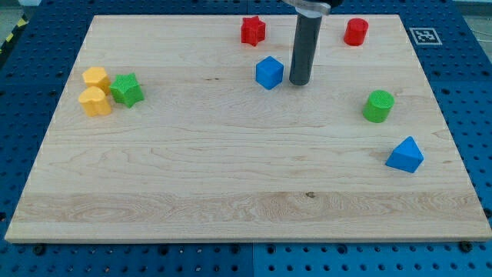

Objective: Place the cube left to the red star

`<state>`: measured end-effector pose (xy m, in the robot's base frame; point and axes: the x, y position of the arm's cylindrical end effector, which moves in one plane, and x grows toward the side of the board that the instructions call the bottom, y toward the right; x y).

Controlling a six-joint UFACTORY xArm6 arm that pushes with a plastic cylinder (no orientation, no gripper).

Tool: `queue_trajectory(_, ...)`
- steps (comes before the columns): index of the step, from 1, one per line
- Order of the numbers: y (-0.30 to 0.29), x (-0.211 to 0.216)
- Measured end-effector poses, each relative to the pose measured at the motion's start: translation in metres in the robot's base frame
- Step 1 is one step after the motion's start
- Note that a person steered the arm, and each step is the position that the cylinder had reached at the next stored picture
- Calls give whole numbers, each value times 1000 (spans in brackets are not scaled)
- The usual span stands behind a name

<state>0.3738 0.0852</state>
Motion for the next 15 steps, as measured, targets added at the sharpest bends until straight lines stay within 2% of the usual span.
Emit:
queue_trajectory(3, -6, 10)
queue_trajectory(5, -61, 2)
queue_trajectory(10, -35, -9)
queue_trajectory(14, -71, -17)
queue_trajectory(15, -91, -31)
